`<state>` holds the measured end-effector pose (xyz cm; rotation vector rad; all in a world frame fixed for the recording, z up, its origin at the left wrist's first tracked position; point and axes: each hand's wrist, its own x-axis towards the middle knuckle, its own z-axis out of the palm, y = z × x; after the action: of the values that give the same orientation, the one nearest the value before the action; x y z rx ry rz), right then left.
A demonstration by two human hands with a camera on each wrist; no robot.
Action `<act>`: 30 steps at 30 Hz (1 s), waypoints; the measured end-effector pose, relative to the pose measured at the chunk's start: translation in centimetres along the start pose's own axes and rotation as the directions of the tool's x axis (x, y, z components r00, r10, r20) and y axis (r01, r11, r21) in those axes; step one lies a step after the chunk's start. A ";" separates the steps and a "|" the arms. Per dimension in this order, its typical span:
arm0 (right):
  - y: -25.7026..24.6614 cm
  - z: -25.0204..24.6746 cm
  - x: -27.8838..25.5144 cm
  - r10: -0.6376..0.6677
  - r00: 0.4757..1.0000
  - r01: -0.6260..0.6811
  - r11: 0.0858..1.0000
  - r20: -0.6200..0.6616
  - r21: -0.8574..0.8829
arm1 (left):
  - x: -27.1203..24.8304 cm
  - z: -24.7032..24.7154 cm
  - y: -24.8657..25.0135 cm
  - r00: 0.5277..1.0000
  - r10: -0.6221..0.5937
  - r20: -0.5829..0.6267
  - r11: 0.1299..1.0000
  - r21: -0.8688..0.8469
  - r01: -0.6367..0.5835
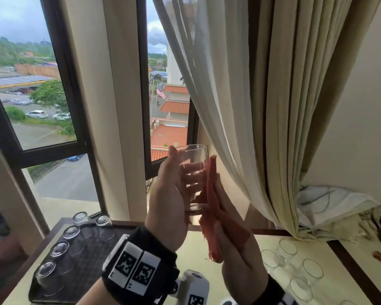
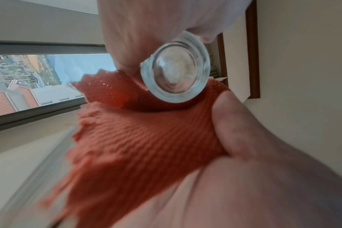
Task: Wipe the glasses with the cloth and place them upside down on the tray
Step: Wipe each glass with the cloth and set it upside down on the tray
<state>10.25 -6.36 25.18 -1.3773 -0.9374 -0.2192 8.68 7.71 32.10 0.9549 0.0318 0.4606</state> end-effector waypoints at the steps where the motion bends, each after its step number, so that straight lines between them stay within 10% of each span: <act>1: -0.5 -0.1 0.7 0.056 0.998 -0.056 0.998 -0.012 0.015 | 0.0 0.2 -0.1 1.000 0.024 -0.003 0.999 0.035 -0.024; 6: -2.8 -0.3 3.3 -0.037 0.998 0.036 0.999 -0.052 -0.029 | 0.0 1.2 -0.6 0.995 0.097 -0.006 0.985 0.145 -0.095; 11: 0.3 0.9 6.8 -0.394 0.892 0.451 0.803 0.220 -0.390 | -0.5 0.4 0.0 1.000 0.017 0.012 0.998 0.055 -0.018; 21: -1.4 0.5 1.8 0.031 0.995 -0.036 0.998 -0.094 -0.051 | -1.1 -0.2 -0.3 0.999 -0.038 0.026 0.980 0.195 0.032; 27: 0.1 1.6 4.7 -0.309 0.936 0.352 0.828 0.169 -0.437 | -0.9 -0.4 0.3 1.000 -0.031 0.000 0.996 0.089 0.031; 30: 0.3 1.4 0.6 -0.199 0.948 0.278 0.898 0.248 -0.341 | -0.4 -1.2 0.9 1.000 -0.019 -0.025 0.988 0.153 0.022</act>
<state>10.28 -4.83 25.24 -1.6536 -1.2924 -0.4681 7.71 8.90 32.01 1.0994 0.0994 0.4552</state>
